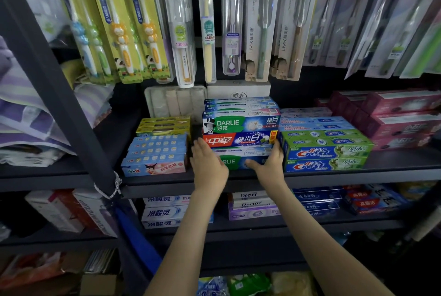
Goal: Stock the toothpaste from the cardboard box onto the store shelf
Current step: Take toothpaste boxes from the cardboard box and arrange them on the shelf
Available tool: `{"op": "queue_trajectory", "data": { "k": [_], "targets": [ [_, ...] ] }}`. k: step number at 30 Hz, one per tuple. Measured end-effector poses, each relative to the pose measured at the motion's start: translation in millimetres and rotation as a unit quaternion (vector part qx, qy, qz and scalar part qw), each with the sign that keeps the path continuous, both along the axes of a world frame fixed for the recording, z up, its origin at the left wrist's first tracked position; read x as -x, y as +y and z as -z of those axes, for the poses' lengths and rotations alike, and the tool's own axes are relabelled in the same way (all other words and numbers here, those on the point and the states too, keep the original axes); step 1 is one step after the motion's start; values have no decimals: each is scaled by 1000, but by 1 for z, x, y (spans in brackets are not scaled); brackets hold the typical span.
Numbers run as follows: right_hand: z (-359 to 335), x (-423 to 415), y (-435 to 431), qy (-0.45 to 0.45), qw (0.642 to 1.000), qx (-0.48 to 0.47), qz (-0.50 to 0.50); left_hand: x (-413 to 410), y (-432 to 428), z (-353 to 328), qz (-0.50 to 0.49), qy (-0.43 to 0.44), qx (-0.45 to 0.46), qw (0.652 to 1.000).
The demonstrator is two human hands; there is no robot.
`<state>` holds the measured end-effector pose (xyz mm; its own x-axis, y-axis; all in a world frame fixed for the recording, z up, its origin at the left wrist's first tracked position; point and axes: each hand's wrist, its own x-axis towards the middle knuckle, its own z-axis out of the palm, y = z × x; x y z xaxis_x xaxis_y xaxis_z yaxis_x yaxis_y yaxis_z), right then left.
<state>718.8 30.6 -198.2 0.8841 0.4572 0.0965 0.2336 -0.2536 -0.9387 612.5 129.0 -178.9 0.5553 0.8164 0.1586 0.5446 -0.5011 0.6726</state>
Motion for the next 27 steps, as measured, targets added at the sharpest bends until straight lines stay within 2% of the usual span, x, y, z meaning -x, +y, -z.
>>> {"op": "queue_trajectory", "data": {
  "k": [5,7,10,21,27],
  "targets": [
    [1,-1,0,-16,1000,15,2,-3,-17,16,74,113,-161,978],
    [2,-2,1,-24,999,25,5,-3,-15,22,95,166,-196,962],
    [3,-1,2,-45,998,37,5,-4,-16,24,119,198,-219,948],
    [6,2,5,-80,996,38,-30,-2,-7,25,132,198,-231,943],
    [-1,-8,4,-28,999,0,-26,6,-1,31,145,87,-255,952]
  ]
}}
